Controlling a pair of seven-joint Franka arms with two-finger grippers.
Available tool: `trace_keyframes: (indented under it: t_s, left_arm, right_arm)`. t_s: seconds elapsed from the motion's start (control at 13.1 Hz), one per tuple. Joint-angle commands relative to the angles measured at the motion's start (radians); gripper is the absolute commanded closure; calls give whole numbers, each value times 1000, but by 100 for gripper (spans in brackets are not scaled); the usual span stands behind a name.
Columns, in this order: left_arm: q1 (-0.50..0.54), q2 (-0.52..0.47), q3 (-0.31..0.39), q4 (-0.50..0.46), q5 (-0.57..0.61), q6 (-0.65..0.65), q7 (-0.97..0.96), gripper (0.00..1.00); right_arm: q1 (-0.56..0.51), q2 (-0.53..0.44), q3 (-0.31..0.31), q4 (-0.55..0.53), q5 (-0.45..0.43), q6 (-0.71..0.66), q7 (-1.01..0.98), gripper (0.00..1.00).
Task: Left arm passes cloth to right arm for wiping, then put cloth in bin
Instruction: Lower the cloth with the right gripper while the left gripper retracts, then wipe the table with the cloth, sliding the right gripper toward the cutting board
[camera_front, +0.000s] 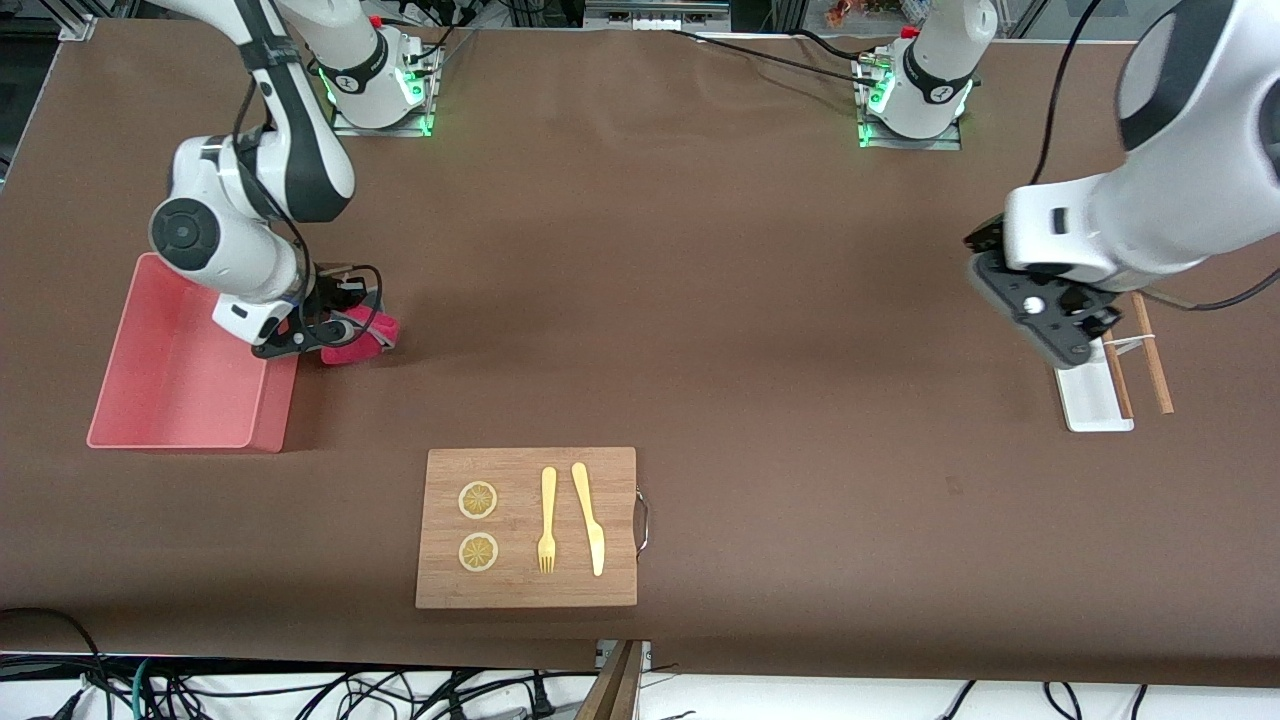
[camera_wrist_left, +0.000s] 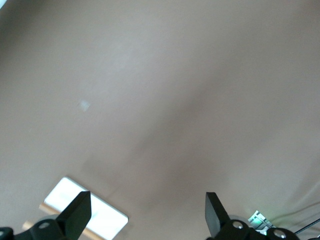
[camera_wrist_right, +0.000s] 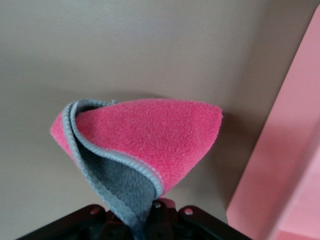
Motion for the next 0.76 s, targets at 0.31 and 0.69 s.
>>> trace_keyframes:
  t_s: [0.31,0.69]
  left_arm:
    - [-99,-212,233,-272,-79,217,-340,0]
    - [-29,-260,233,-297,-76,215,-694,0]
  right_arm:
    - [11,89,74,-50,20,201,175,100]
    - [14,104,243,0,27,198,480,100]
